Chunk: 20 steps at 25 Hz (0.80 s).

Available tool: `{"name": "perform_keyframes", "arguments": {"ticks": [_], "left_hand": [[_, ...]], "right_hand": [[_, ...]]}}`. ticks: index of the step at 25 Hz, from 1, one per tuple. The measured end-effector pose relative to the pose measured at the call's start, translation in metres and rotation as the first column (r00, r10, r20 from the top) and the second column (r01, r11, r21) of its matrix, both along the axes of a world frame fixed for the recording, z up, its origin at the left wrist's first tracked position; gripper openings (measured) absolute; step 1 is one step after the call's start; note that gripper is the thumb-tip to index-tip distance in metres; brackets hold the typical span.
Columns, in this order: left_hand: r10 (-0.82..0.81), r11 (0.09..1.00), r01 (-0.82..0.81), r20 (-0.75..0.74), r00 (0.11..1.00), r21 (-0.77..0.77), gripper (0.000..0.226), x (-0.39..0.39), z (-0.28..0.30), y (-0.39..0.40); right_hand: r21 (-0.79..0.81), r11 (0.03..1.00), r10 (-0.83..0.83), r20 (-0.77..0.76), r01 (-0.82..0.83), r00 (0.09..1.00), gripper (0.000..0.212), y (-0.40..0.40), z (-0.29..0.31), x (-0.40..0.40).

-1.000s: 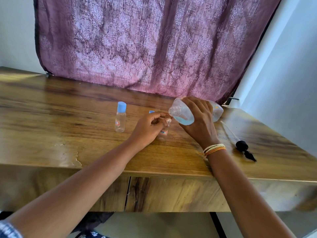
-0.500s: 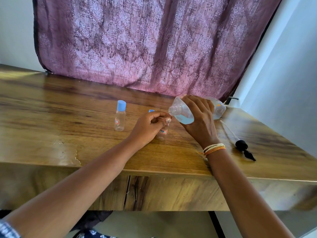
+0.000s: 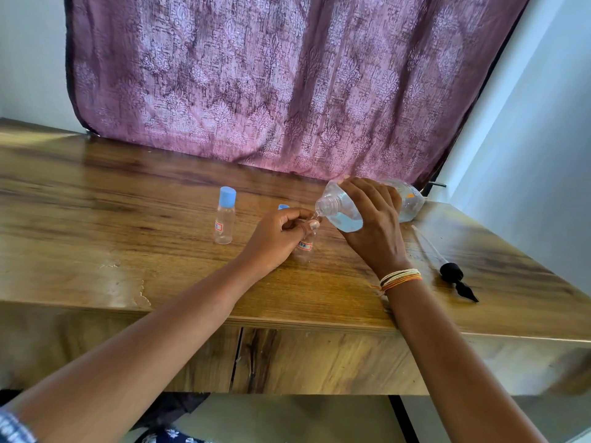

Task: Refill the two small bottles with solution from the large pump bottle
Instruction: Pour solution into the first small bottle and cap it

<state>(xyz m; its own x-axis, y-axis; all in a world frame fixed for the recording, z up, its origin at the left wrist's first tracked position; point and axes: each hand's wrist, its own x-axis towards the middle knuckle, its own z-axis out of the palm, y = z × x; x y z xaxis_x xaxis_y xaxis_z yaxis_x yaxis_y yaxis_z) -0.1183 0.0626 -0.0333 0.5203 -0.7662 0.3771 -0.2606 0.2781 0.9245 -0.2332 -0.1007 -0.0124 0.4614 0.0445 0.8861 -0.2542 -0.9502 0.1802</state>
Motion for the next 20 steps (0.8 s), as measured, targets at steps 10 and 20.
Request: {"name": "perform_keyframes", "arguments": {"ticks": [10, 20], "left_hand": [[0.008, 1.000, -0.007, 0.036, 0.999, -0.020, 0.018, -0.0007, 0.0013, 0.0010], [0.008, 1.000, -0.007, 0.045, 0.999, -0.025, 0.015, 0.0006, -0.0001, 0.0004]], "right_hand": [[-0.003, 1.000, -0.007, 0.001, 0.007, 1.000, 0.050, 0.0003, 0.0004, -0.0007], [-0.008, 1.000, -0.009, 0.001, 0.009, 1.000, 0.051, -0.0001, -0.0006, -0.0001]]}}
